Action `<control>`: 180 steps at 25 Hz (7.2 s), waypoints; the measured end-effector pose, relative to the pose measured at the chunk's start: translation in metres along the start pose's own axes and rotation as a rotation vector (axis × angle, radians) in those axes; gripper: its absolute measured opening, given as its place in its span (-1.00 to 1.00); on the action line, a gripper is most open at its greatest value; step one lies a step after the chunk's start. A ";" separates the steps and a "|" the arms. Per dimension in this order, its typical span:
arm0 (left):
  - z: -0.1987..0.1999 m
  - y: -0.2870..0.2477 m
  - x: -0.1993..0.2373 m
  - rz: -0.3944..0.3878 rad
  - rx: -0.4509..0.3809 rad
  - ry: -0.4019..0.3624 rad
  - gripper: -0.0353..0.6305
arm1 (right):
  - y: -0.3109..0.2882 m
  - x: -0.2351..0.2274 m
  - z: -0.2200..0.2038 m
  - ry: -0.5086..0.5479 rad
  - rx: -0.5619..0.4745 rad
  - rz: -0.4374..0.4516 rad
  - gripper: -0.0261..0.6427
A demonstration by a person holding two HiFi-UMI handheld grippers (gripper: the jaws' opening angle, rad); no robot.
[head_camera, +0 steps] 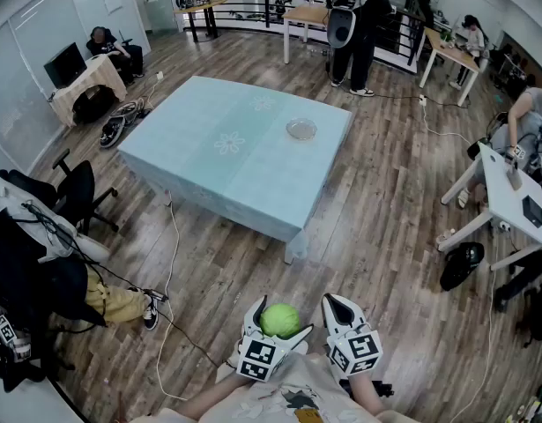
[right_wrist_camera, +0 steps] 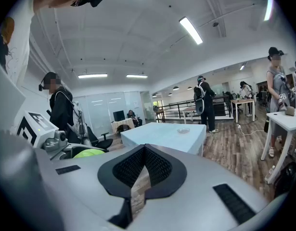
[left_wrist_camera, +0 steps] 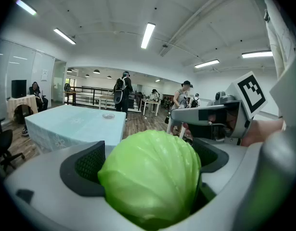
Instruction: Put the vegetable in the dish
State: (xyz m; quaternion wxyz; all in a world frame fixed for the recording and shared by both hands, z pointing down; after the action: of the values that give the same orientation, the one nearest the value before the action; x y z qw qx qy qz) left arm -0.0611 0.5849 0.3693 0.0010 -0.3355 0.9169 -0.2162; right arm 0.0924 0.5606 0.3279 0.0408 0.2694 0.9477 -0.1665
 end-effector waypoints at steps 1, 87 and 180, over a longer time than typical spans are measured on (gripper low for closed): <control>-0.001 0.006 0.007 -0.006 0.004 0.004 0.81 | -0.004 0.005 -0.002 -0.017 0.008 -0.017 -0.86; 0.226 -0.355 0.307 -0.202 -0.037 -0.074 0.82 | -0.355 -0.255 0.153 -0.088 -0.031 -0.241 -0.85; 0.167 -0.792 0.529 0.098 0.219 -0.035 0.82 | -0.596 -0.496 0.078 -0.209 0.296 -0.035 -0.86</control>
State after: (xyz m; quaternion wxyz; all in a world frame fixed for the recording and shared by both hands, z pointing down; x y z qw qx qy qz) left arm 0.0407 -0.3464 0.6078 0.0645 -0.2919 0.9029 -0.3090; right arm 0.2014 -0.1886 0.5125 0.0963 0.2370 0.9080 -0.3319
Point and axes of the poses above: the fingertips, and each gripper's own axes: y backward along the fingers, x to its left, z out of its top, the point moved 7 cm from there along y, backward along the fingers, and after that the axes turned 1 degree about x, right-handed, at the moved point
